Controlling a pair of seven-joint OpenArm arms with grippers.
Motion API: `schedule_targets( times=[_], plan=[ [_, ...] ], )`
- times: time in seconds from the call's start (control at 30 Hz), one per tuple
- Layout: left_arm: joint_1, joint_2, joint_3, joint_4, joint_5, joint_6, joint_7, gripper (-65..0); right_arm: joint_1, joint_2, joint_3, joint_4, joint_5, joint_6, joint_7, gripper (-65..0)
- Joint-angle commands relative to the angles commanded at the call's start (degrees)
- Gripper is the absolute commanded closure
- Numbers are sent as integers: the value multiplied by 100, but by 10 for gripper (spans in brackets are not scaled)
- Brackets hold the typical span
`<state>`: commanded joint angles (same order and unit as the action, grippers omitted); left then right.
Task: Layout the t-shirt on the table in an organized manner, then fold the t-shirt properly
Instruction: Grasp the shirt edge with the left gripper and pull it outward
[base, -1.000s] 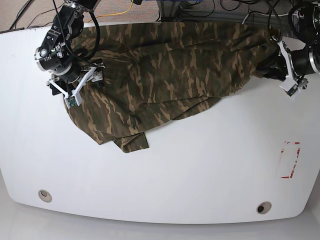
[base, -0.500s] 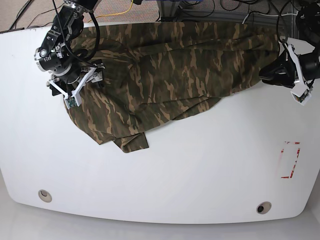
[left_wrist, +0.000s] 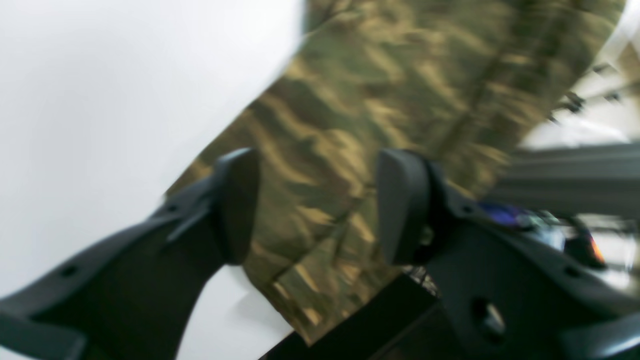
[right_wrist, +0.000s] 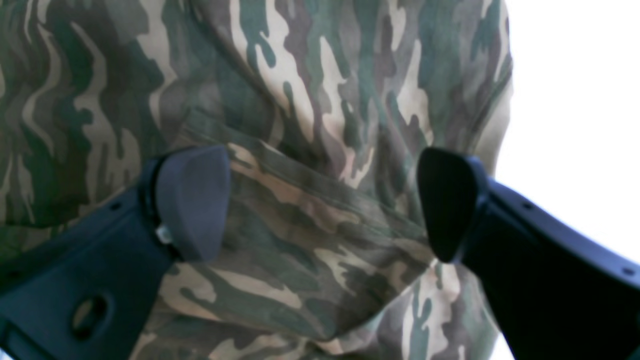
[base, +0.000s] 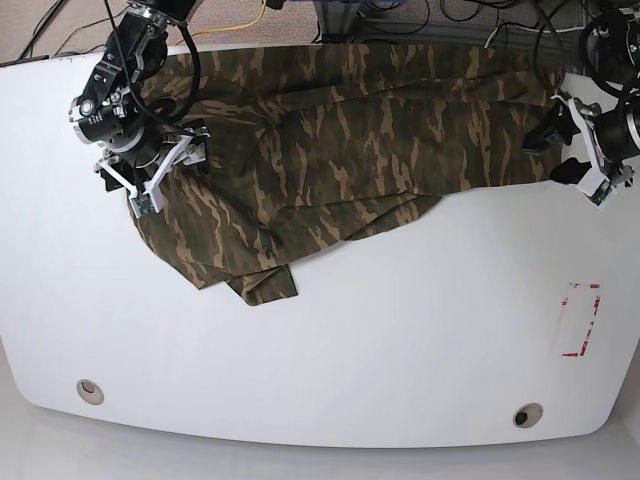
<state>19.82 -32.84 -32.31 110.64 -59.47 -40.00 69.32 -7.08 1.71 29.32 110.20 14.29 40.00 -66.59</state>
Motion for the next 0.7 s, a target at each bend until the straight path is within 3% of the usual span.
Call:
schedule_targets(
  times=[0.2, 0.4, 0.57, 0.7],
  plan=[
    [-510, 642, -264, -580, 1424, 0, 0, -383, 44, 0, 0, -70, 0, 0, 0, -569],
    [-941, 1055, -642, -1292, 2576, 0, -9, -383, 62, 0, 0, -79, 0, 0, 0, -569],
    [-1275, 1213, -738, -1837, 3244, 0, -26, -383, 62, 0, 0, -79, 0, 0, 0, -569],
    [-1415, 1231, -862, -2136, 3429, 0, -79, -383, 62, 0, 0, -79, 0, 0, 0, -569]
  ],
)
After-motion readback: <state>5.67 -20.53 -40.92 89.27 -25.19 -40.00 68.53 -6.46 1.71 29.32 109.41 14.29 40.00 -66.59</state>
